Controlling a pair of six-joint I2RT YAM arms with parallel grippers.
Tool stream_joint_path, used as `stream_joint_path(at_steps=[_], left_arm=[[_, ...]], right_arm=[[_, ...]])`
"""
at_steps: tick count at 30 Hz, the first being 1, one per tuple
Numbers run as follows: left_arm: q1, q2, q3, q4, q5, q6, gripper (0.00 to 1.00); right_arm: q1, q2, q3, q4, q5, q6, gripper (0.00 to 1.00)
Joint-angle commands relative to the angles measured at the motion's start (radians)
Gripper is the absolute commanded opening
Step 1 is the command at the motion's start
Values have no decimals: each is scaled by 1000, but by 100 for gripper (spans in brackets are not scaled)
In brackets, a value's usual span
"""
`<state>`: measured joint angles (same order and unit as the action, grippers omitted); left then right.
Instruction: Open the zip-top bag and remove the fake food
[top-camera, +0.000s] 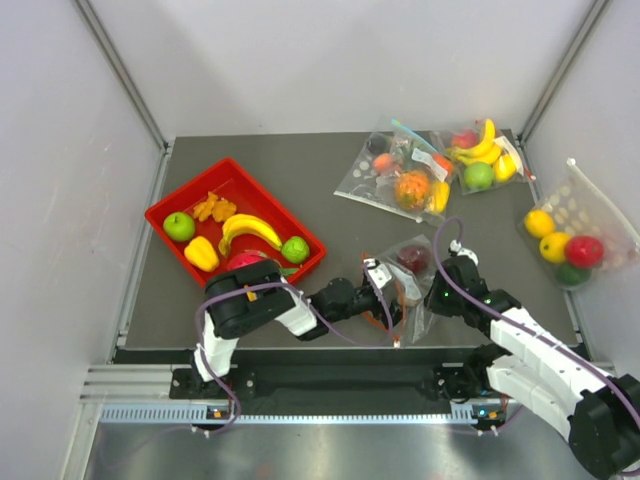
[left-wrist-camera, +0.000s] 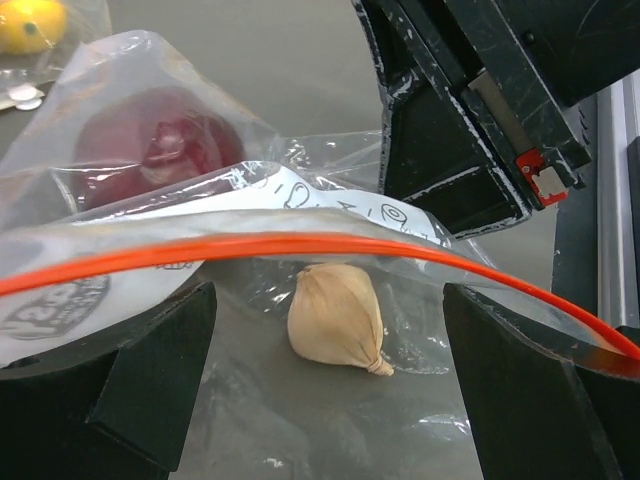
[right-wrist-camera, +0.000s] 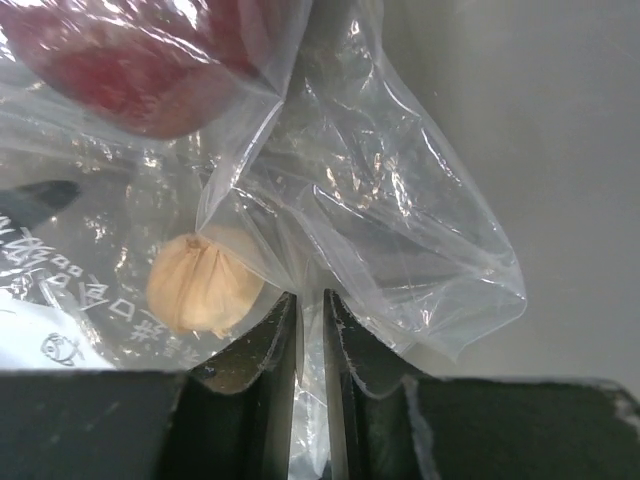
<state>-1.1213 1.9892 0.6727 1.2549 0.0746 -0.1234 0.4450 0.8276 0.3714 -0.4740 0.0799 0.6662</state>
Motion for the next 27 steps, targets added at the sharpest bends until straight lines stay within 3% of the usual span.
stream_joint_path(at_steps=[1, 12, 15, 16, 19, 21, 27], left_arm=[[-5, 20, 45, 11, 40, -13, 99], [-31, 63, 120, -149, -100, 39, 98], [-37, 66, 145, -219, -105, 59, 84], [-41, 66, 142, -226, -107, 60, 61], [-43, 51, 123, -227, -107, 59, 28], [-43, 19, 107, -235, -108, 61, 20], [-43, -142, 1, -284, -107, 65, 13]], right_arm=[[12, -10, -6, 67, -17, 6, 16], [14, -47, -3, 63, -42, 9, 14], [12, -59, -5, 60, -39, 12, 14], [12, -67, -5, 60, -37, 15, 14], [12, -73, -2, 57, -20, 18, 13], [12, -73, 3, 54, 3, 18, 13], [-2, -56, 23, 55, 78, 10, 7]])
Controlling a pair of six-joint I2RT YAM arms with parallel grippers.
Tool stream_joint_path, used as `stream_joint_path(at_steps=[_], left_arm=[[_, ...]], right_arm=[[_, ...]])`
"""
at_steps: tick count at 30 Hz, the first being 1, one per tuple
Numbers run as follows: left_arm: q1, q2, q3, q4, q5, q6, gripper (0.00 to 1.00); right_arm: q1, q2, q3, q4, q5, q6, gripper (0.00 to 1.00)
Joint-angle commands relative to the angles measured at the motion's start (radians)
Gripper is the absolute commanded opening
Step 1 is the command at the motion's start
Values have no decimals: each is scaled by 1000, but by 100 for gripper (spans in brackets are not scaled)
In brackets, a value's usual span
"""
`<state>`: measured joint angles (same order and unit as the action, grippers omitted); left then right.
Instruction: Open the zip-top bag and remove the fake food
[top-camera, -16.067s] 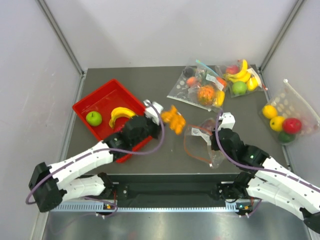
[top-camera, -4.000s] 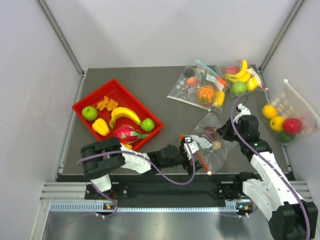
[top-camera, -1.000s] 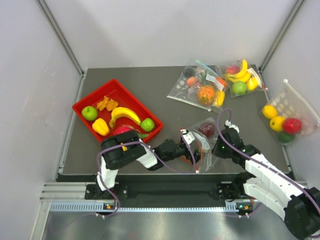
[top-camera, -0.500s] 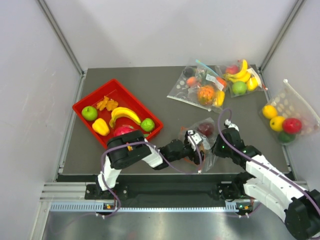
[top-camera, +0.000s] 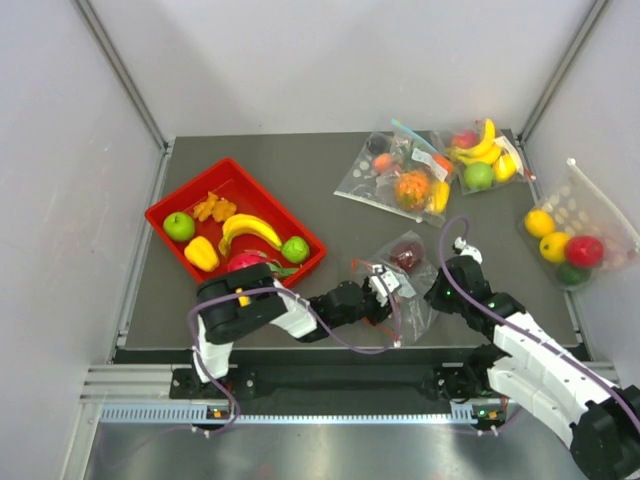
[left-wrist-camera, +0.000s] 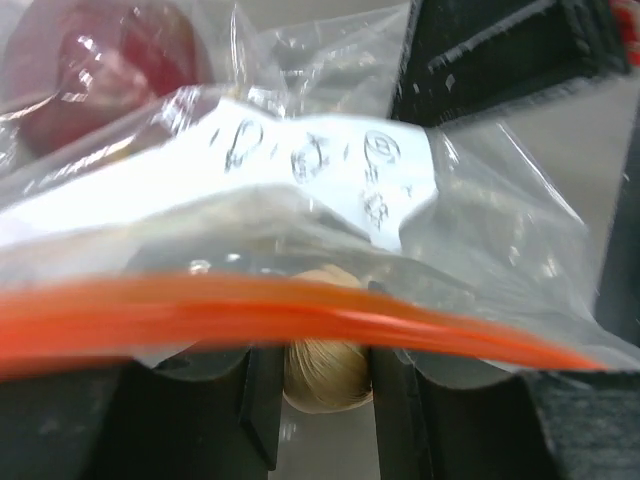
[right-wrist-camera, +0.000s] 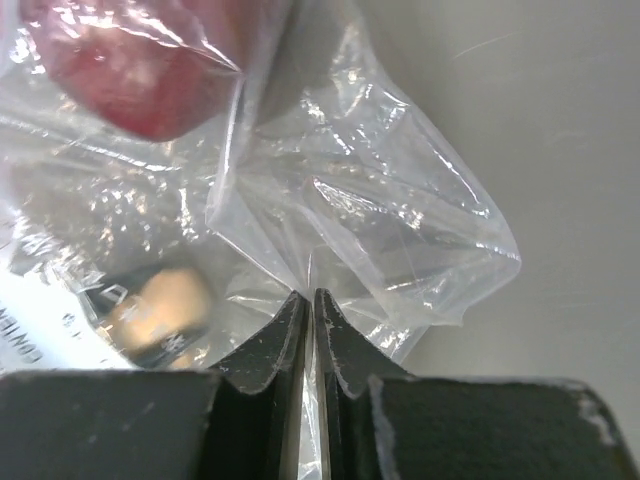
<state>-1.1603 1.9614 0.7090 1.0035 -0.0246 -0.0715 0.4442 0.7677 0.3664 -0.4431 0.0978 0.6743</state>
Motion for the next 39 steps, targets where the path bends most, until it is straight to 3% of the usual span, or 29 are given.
stream_joint_path(at_steps=[1, 13, 20, 24, 29, 33, 39], left_arm=[[-4, -136, -55, -52, -12, 19, 12], [-2, -492, -197, -314, -132, 27, 11], [27, -772, -204, -669, -300, -33, 13], [192, -916, -181, -873, -339, -63, 13], [440, -1024, -145, -950, -342, -82, 14], [690, -980, -82, -933, -316, -99, 19], [895, -762, 36, -844, -331, -102, 24]], right_arm=[[-13, 15, 31, 27, 65, -7, 7], [-71, 77, 54, 83, 59, -36, 4], [-78, 94, 81, 93, 52, -47, 4], [-79, 90, 83, 98, 42, -48, 4], [-79, 82, 83, 98, 34, -53, 4], [-82, 79, 86, 99, 22, -58, 4], [-82, 67, 83, 96, 5, -65, 4]])
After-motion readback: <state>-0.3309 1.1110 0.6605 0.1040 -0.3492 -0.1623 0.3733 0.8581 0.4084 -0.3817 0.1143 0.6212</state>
